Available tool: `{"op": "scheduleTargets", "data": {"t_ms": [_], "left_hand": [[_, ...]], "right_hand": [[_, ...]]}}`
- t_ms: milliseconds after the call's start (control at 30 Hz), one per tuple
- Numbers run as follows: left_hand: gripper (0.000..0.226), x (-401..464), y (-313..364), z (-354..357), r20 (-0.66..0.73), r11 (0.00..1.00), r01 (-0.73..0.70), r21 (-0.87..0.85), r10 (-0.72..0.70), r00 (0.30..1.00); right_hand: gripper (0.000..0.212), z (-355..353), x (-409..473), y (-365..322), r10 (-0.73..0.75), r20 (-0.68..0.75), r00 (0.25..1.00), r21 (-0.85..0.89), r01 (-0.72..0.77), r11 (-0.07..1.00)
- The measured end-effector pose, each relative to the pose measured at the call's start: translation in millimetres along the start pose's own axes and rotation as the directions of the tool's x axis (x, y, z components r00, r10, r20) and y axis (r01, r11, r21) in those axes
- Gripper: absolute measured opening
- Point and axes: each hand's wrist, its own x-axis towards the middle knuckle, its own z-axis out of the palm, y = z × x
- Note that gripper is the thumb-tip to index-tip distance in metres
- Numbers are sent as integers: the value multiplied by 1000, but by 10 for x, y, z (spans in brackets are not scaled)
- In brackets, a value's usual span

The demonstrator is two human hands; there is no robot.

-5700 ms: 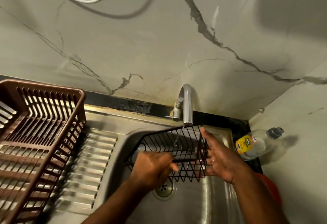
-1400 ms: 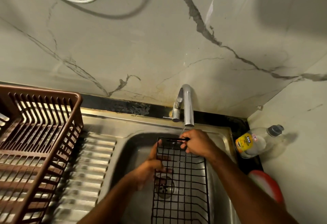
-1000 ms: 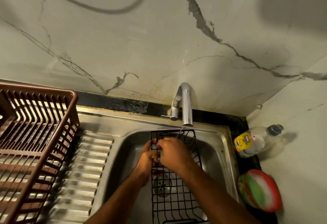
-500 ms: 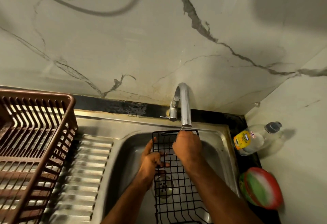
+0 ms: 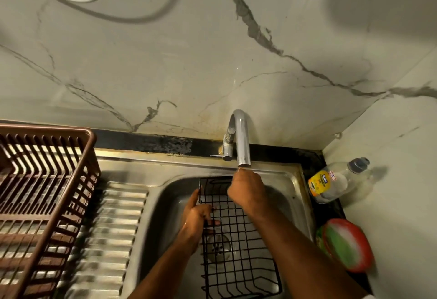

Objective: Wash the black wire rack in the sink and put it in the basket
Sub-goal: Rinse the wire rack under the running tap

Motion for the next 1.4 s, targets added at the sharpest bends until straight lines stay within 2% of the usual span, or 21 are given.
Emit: {"op": "scheduleTargets", "data": {"t_ms": [100,167,233,300,367,467,533,600,633,667,700,800,833,900,933,1033,1100,1200,1300,1333,1400], "left_hand": [[80,-20,-69,114,31,1000,8,-25,-7,999],[76,-55,-87,161,23,999,-4,-54,5,1000],[77,-40,-94,122,7,997,-10,-76,11,1000],[81,-31,-70,59,-20,996,-23,-91,21,1000],[80,-18,-62,43,-41,997,-50,-64,47,998],[70,-29,-119,47,-76,992,-75,-106,67,995],[63,-39,-155,22,-118,984,-87,-158,69,991],[62,-67,-165,-2,-158,975,-95,-203,64,985],[63,-93,-177,-2,-172,968,-103,-228,65,983],[62,-115,-199,3,-182,961,-115,-251,70,981],[60,-140,-219,6,-190,954,-125,-271,74,979],[58,-187,-319,4,-160,930,-106,-351,52,986],[55,-190,-357,-26,-143,919,-76,-388,21,989],[49,-187,-405,-138,-113,918,-7,-397,-41,993],[59,-167,-424,-230,-112,933,13,-359,-57,992],[104,-134,-348,-558,-68,982,-22,-189,10,998],[123,-121,-229,-678,89,999,-9,-46,13,996],[110,-98,-70,-575,279,995,41,90,-64,958],[98,-78,-53,-355,258,999,50,21,-54,965],[90,-72,-58,-301,231,999,45,12,-47,972],[75,-65,-81,-234,179,999,39,-14,-36,983]], "right_hand": [[15,40,-113,-253,-236,122,964,-93,248,964],[15,91,-104,-334,-377,178,909,-22,387,922],[13,111,-28,-262,-308,168,936,79,299,951],[12,142,28,-121,-90,76,993,158,78,984],[13,158,39,-15,38,18,999,168,-41,985],[20,198,-88,-19,-24,34,999,120,19,993],[24,232,-208,31,-49,-94,994,165,64,984],[32,293,-285,155,-45,-291,956,180,101,978],[38,328,-304,225,-33,-315,949,151,84,985],[45,377,-305,296,-6,-292,956,128,45,991],[47,406,-290,349,53,-199,979,151,-22,988],[13,470,-208,481,117,157,981,380,-169,909],[9,449,-195,505,106,219,970,448,-196,872],[17,374,-186,536,79,293,953,510,-225,830],[18,342,-181,546,63,312,948,516,-225,827],[23,224,-149,535,11,314,949,389,-139,911],[25,144,-137,489,-58,340,939,332,-61,941],[21,3,-114,380,-165,369,915,306,48,951],[14,-38,-60,282,-182,317,931,195,123,973],[16,9,-53,261,-174,238,956,55,166,985],[31,167,-121,250,-213,-61,975,-200,197,960]]}}
